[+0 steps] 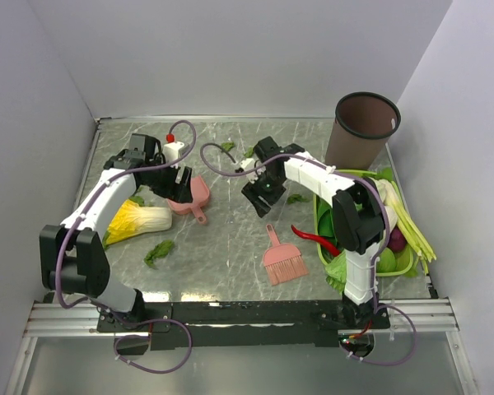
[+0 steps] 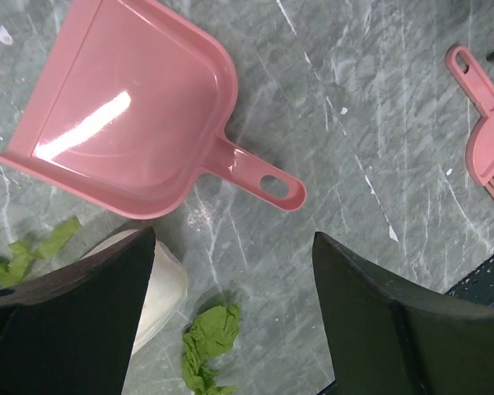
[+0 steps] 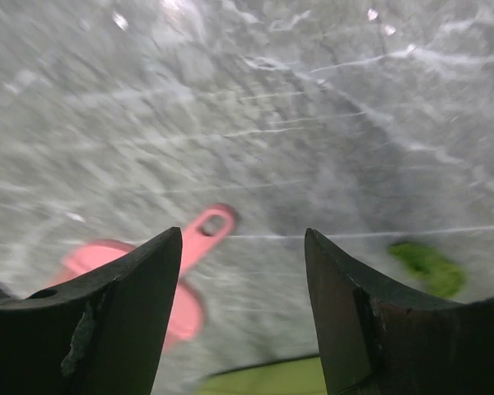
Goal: Sweep away the paper scraps from the table
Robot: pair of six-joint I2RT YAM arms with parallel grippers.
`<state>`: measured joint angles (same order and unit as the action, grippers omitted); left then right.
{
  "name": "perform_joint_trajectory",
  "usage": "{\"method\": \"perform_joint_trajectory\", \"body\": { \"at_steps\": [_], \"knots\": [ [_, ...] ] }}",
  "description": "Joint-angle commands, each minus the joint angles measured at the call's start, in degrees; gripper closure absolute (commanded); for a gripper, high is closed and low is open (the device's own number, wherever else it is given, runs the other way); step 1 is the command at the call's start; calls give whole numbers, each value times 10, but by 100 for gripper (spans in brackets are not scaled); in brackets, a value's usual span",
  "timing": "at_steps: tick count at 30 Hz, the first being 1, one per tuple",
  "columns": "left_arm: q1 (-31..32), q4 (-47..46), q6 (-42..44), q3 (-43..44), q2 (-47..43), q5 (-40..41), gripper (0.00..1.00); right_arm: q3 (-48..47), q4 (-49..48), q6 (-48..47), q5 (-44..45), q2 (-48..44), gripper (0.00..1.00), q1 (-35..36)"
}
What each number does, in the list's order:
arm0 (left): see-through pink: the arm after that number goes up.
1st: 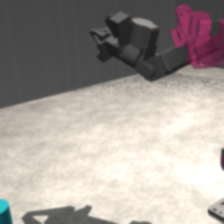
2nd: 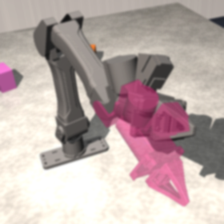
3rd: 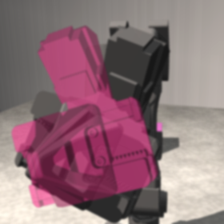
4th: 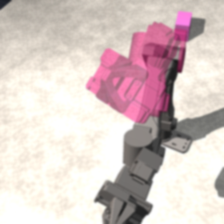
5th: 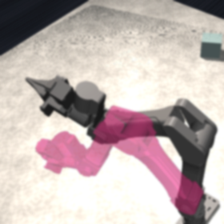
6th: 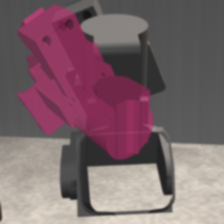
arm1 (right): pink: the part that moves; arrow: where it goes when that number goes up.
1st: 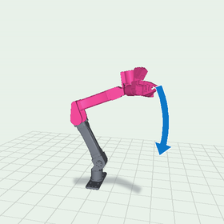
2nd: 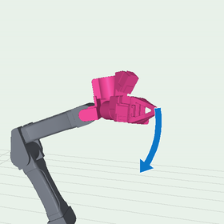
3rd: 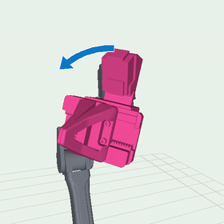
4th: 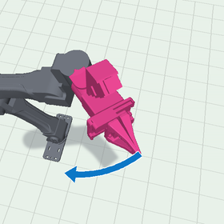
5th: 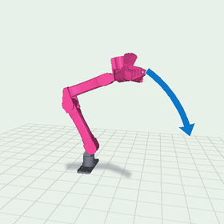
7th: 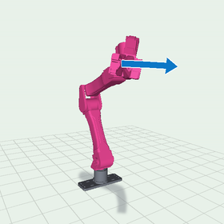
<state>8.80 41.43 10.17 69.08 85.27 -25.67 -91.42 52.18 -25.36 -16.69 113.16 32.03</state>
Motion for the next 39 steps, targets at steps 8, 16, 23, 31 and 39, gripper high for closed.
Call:
{"method": "perform_joint_trajectory", "body": {
  "at_steps": [8,16,23,31,39],
  "knots": [
    [-4,5,-16,41,38,-22,19,57,53,147,-29,0,40,23],
    [-4,23,-12,81,74,-19,20,86,41,167,8,6,46,37],
    [-4,31,-11,92,87,-29,20,107,32,186,24,13,51,53],
    [-4,24,-20,102,96,-33,20,70,25,168,24,55,76,65],
    [-4,28,-14,121,96,-20,20,-47,5,151,41,115,100,55]
  ]
}}
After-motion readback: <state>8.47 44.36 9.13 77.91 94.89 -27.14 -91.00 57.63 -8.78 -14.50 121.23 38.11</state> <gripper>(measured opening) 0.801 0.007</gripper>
